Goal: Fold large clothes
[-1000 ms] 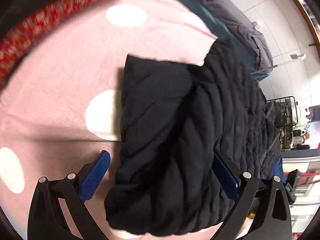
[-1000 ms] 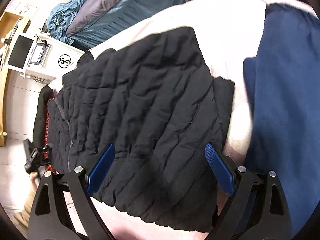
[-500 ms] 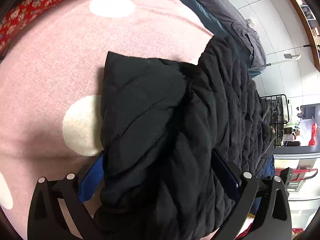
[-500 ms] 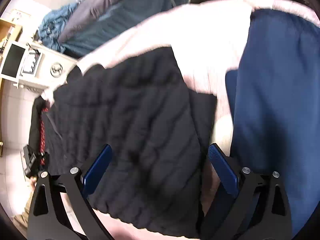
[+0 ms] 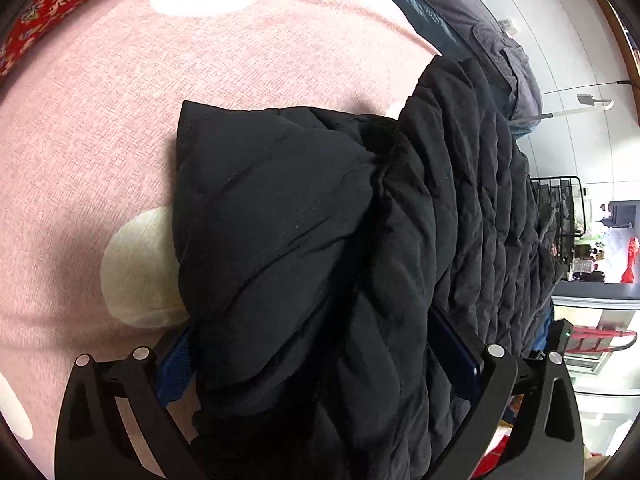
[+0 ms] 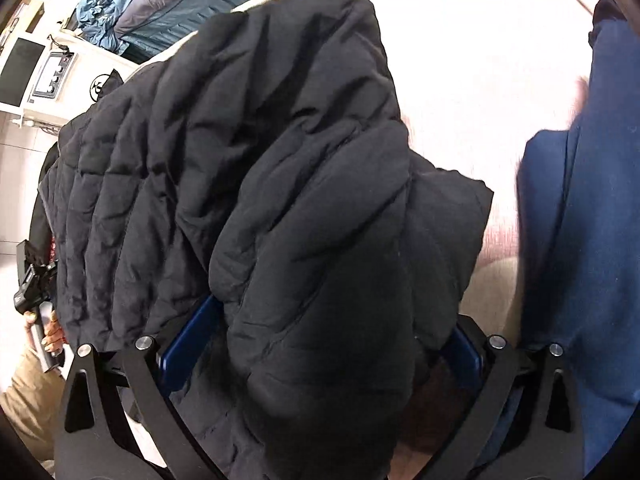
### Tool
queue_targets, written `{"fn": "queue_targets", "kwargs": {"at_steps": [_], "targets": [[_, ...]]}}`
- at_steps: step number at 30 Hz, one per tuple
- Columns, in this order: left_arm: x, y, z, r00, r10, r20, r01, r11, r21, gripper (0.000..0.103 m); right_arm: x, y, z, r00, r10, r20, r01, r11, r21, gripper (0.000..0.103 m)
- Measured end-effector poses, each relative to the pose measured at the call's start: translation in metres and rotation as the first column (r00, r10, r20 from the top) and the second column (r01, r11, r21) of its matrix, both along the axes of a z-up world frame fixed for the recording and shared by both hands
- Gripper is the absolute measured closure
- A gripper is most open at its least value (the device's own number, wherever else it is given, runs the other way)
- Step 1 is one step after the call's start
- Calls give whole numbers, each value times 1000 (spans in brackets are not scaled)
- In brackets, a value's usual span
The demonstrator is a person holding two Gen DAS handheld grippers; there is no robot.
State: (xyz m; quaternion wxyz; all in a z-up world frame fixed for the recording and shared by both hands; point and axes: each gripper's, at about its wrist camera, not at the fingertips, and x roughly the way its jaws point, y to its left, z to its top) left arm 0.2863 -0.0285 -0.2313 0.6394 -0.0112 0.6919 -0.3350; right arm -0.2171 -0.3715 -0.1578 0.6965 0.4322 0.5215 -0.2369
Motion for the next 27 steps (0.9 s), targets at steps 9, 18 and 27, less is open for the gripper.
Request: {"fn": "queue_targets", "kwargs": {"at_steps": [9,18,27], "targets": [[-27,-9,38,991,-9,137,9,1000,0,55,12,39,42,997,-68,19,70,994,-83,75],[-68,3,112,981,-23,191,50,989,-138,79,18,96,137,981,-52,187,82,985,-154,85],[-123,77,136,983,-42,181,61,993,-102,80,-27,171,197,982,55,183,-21,983,-182,85]]}}
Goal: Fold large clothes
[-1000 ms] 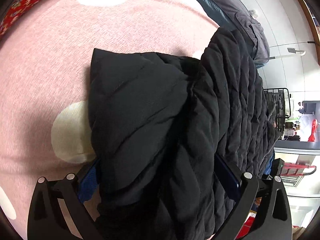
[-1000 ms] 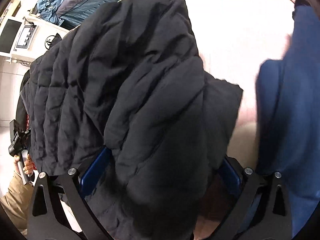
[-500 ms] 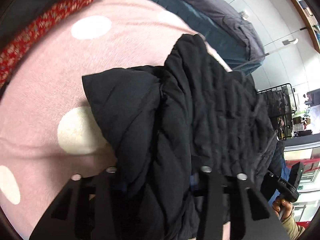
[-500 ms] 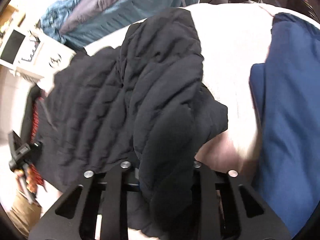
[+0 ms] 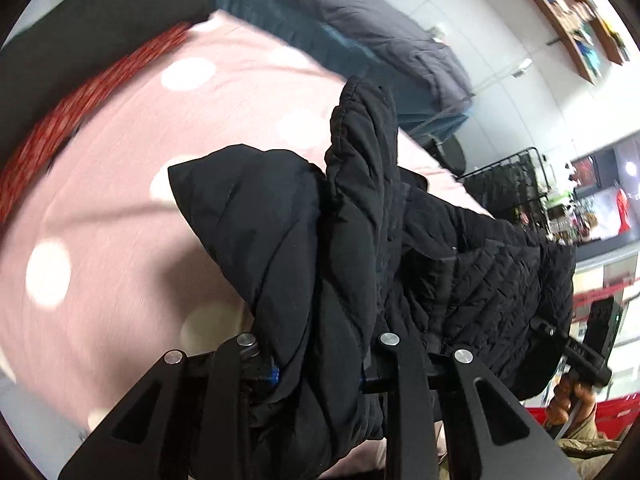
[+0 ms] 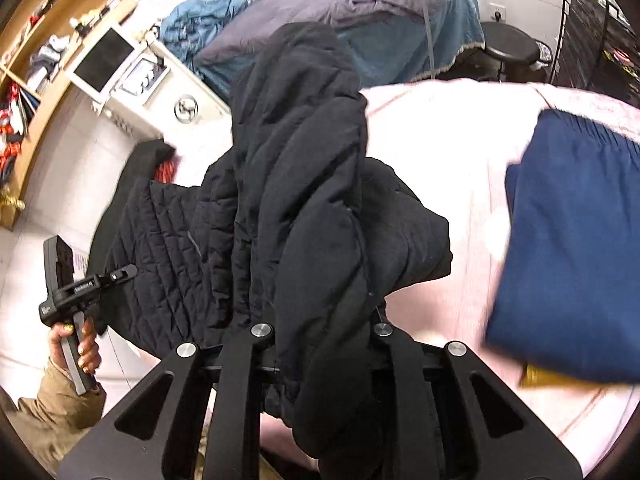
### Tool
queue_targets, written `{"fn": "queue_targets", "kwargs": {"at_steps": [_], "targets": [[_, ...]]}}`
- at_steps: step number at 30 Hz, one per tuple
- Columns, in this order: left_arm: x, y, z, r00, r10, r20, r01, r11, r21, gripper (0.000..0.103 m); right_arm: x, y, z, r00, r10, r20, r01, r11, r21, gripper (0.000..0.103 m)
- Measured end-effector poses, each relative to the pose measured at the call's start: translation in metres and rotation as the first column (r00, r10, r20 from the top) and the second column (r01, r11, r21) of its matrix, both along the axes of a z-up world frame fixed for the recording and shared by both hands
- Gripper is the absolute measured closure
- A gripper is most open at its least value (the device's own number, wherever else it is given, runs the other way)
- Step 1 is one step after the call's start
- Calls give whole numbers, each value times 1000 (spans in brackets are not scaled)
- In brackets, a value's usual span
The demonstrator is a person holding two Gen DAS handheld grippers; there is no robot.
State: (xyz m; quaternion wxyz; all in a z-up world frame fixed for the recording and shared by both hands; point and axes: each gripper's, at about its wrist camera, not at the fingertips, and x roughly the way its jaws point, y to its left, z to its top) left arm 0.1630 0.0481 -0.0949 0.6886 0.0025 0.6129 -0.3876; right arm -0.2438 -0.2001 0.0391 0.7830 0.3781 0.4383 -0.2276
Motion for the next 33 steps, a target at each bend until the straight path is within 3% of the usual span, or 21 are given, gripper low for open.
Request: {"fn": "queue_targets", "kwargs": {"at_steps": [5,9,12,18,21,25,29,33], "targets": [[-8,1,-7,1000,3,-13,-2,998,65,80,-4,27,-19,998,9,-55,-8,1000,19,86],[-17,-18,26,995,-56,86,50,997,63,80,-5,22,-10,1000,8,-7,-8,1000,1,86],[-28,-34,54,988,-63,141,59,998,28,80,-15,11,2,999,18,31,-18,1000,-6,87],[-71,-82,124,962,-98,255,125,988,-92,80,-50,-29,63,985,12,169,4,996,-92,87],[-113,-127,160,937,-150,315,205,967,-151,80,-99,-61,100,972,-18,236,54,988,-147,87],[-170,-193,181,914,-230,334,311,927,-212,80,-181,-105,140,955,-92,281,156,964,-214,87],[-236,-271,182,880,-341,331,429,870,-244,80,-265,-143,162,948,-184,261,258,922,-289,87],[-302,-352,159,852,-458,254,516,818,-254,80,-362,-173,167,915,-337,221,395,860,-323,87]]}}
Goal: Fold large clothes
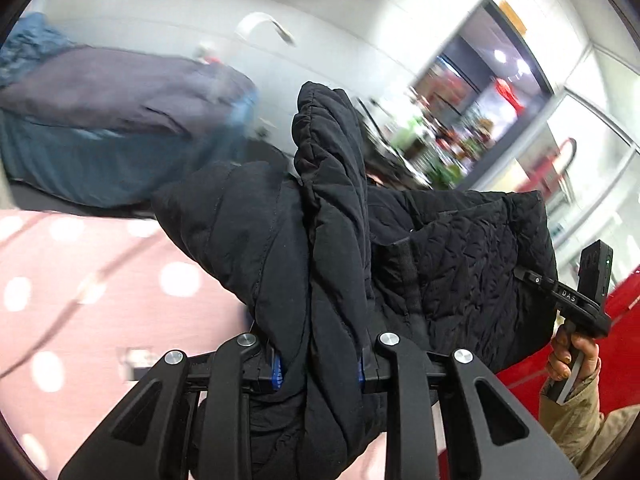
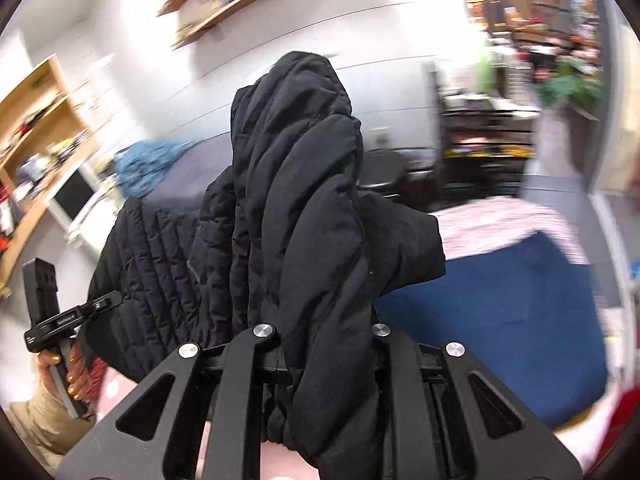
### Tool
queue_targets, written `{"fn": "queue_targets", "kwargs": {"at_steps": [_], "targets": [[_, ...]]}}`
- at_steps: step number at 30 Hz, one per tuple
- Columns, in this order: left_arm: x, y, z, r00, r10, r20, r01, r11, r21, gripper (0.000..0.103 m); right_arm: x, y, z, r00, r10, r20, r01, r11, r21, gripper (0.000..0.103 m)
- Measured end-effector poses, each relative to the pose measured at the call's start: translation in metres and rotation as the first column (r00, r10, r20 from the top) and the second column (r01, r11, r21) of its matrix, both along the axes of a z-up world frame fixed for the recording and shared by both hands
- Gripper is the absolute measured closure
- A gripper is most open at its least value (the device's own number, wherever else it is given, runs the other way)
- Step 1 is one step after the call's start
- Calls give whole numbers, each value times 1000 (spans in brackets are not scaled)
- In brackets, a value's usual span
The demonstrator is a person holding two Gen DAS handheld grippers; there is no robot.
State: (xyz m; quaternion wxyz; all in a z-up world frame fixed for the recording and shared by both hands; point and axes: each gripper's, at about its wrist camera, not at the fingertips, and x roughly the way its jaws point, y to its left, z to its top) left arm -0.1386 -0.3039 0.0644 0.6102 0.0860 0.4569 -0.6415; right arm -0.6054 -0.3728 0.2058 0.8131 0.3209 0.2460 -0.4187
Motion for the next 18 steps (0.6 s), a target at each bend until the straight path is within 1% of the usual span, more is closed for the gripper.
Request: {"fn": "queue_targets", "kwargs": {"at_steps": [2,4,6,7,8,9,10,11,13,14,15,16,17,18], "targets": [[-22,-28,-19,999,-39,-20,40,999,33,80,-37,-12,-6,997,-68,-20,69,998,11,87],[-43,-52,-47,996,-69,-47,74,993,91,80,-73,-25,-20,989,-144,-41,146,989,34,87],[-61,-67,-75,995,-90,-39,95,985,145,79,-103,-36,-39,979,-198,-57,202,977,74,87],[-69,-73,-94,997,-82,-11,83,979,187,79,-115,-44,-53,973,-221,-70,228,969,98,87],[-72,-76,-105,997,-70,13,65,974,219,79,-125,-52,-67,970,-231,-75,239,963,128,87],[-72,-77,-122,998,-43,45,30,966,257,79,-136,-61,-83,964,-257,-66,264,951,161,86],[-67,-76,-134,999,-23,44,10,960,279,77,-149,-68,-100,953,-301,-45,304,933,195,86],[-56,-69,-145,1000,-5,21,-1,954,301,76,-156,-72,-109,946,-323,-30,321,922,216,86],[-42,-71,-160,998,38,-49,-20,940,339,72,-173,-83,-130,929,-369,31,347,897,275,84],[-35,-68,-165,996,57,-69,-29,937,348,71,-175,-87,-136,927,-373,43,346,893,287,83],[-34,-68,-167,996,58,-61,-32,935,354,67,-171,-89,-139,929,-369,37,345,895,283,81],[-35,-69,-168,998,53,-40,-35,933,359,62,-164,-90,-141,932,-363,18,345,899,270,80],[-36,-70,-169,999,51,-12,-43,930,366,60,-161,-92,-143,934,-357,-4,346,902,257,79],[-34,-71,-171,999,54,4,-52,927,371,55,-158,-94,-144,935,-353,-30,350,904,245,76]]}}
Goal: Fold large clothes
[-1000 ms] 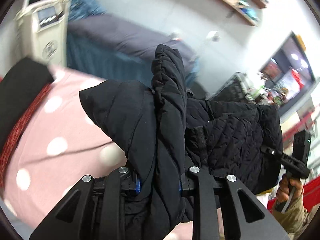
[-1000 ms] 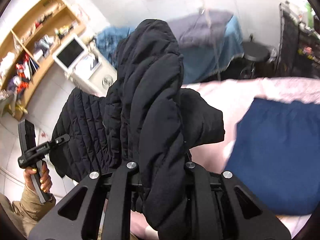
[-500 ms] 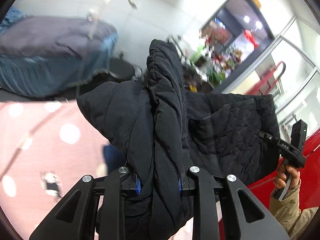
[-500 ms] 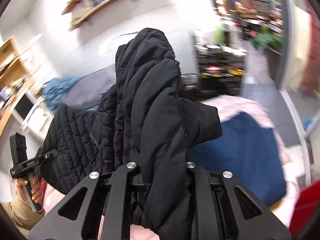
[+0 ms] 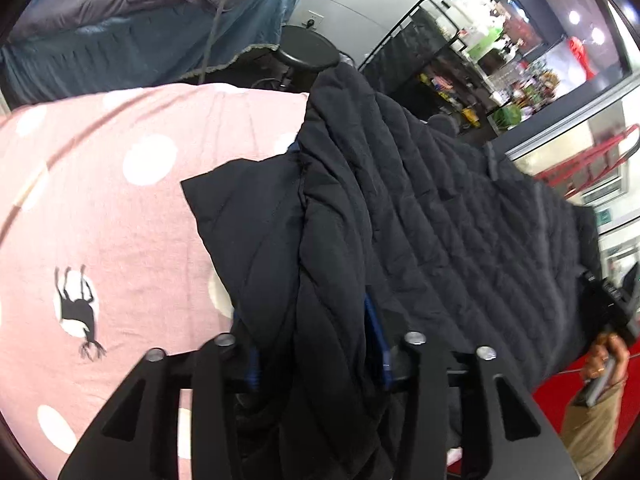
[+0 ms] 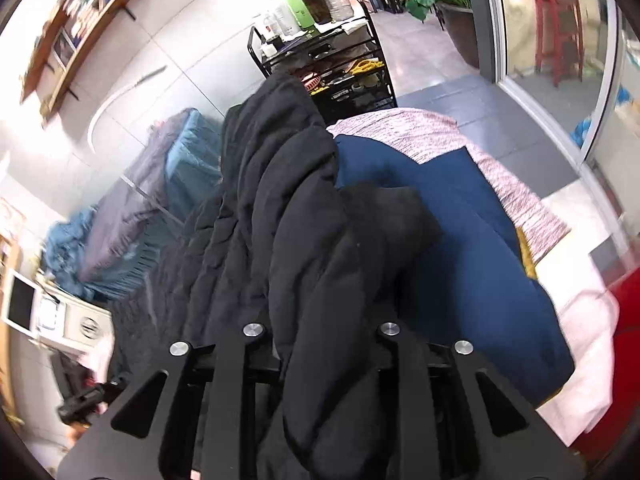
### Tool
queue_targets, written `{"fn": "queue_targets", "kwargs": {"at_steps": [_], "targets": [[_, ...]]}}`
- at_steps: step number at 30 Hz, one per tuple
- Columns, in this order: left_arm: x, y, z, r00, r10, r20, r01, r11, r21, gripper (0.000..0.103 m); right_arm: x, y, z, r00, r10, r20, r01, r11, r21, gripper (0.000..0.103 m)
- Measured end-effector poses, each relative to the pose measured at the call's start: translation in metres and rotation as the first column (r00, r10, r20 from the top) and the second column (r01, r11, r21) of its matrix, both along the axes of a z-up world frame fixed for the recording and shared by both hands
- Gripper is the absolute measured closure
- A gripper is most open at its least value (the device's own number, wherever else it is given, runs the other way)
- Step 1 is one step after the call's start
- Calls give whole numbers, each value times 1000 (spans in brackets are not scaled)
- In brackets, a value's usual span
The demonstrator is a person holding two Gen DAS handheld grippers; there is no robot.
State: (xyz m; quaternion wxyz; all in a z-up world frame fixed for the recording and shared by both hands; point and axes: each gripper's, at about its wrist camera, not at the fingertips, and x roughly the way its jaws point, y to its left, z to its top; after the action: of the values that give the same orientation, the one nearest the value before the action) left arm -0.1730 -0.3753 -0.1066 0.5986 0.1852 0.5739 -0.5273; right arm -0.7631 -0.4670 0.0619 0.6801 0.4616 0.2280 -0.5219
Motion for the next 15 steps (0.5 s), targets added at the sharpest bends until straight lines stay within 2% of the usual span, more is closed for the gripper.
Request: {"fn": "queue_targets", "kwargs": {"at_steps": [2,4,5,6,7,9,10,12,15], "targets": [[2,0,-5,1000,25,10,-25,1000,11,47,2,-1,-4,1000,-7,-12,7,1000,6,72],[8,3,-13,998,61,22,-62,998,31,29,-5,-3,-11,1000,-31,4,31,999,17,64],[11,5,-17,996,80,29,-81,996,41,23,-9,0,-14,999,-40,12,40,999,18,57],[15,5,-21,995,94,32,-96,994,47,13,-12,-2,-18,998,-51,21,51,999,19,48],[20,6,-24,993,115,29,-116,992,50,10,-14,-3,-21,998,-60,28,60,998,17,43],[28,12,-27,990,143,-3,-142,988,56,6,-19,-6,-26,996,-89,29,88,996,21,13],[33,17,-28,987,157,-32,-156,986,56,5,-23,-6,-28,993,-116,24,115,993,40,11],[38,22,-28,983,176,-49,-173,983,59,5,-29,-7,-30,987,-137,80,133,990,55,11],[43,33,-11,982,190,-14,-189,981,41,6,-30,-2,-20,984,-165,74,162,986,38,11]]}}
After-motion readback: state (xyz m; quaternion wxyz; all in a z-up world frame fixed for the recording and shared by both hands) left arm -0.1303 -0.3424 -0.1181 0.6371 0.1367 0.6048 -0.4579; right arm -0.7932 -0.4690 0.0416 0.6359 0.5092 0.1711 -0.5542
